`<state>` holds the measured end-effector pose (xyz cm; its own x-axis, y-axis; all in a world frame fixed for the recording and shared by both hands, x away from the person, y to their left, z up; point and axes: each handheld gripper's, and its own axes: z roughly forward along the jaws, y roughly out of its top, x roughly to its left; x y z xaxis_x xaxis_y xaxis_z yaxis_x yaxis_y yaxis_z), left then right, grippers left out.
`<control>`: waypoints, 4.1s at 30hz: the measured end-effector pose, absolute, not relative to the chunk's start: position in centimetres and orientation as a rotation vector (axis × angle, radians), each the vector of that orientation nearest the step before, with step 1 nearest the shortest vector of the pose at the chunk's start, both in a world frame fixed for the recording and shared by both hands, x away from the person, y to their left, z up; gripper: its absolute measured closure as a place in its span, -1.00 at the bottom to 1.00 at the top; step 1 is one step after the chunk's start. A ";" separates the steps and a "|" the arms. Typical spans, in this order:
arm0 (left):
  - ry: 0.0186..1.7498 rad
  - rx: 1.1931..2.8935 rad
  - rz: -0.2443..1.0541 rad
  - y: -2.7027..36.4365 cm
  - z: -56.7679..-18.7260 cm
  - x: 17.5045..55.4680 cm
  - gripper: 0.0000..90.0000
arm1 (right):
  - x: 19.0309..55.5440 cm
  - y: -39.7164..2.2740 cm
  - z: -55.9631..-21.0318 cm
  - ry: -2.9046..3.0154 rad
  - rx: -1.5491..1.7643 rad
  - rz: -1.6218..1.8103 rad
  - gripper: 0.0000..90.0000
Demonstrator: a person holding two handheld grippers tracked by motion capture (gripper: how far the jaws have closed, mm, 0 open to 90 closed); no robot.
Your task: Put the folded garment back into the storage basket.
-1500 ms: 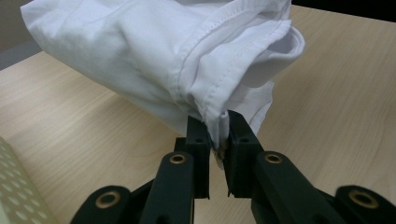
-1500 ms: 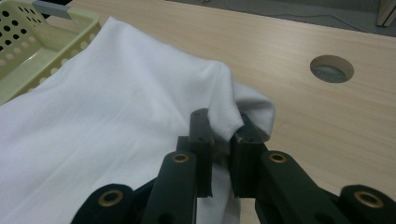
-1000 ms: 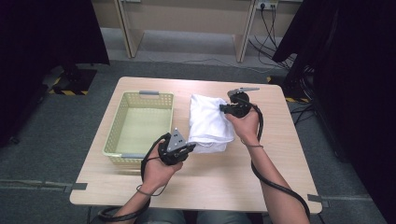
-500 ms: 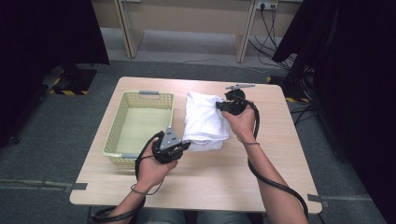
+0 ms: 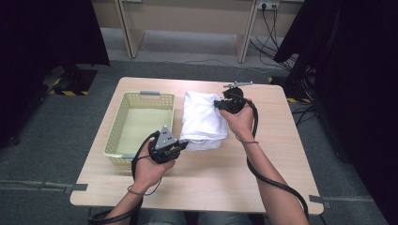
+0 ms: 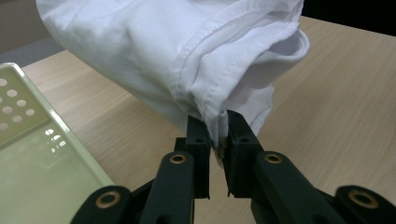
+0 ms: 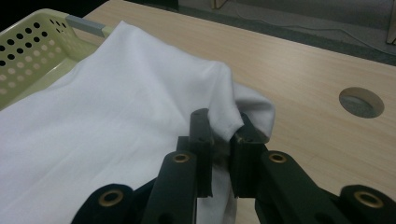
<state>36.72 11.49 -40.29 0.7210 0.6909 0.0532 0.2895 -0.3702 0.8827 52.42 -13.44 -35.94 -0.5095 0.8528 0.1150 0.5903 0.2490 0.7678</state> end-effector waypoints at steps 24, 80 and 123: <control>0.771 1.940 0.553 12.7 -39.6 36.6 0.83 | 52.8 -11.8 -34.9 2.206 1.302 1.141 0.81; 0.847 1.886 0.558 15.7 -39.6 36.3 0.84 | 53.0 -8.6 -33.7 2.227 1.241 1.156 0.81; 0.887 1.862 0.580 17.5 -39.9 36.0 0.83 | 53.0 -6.7 -33.5 2.244 1.215 1.167 0.81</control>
<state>36.01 17.48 -39.86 0.6230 0.7821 0.0139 0.3270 -0.2766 0.9037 53.02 -6.75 -33.49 -0.5795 0.8104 0.0865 0.5363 0.2993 0.7892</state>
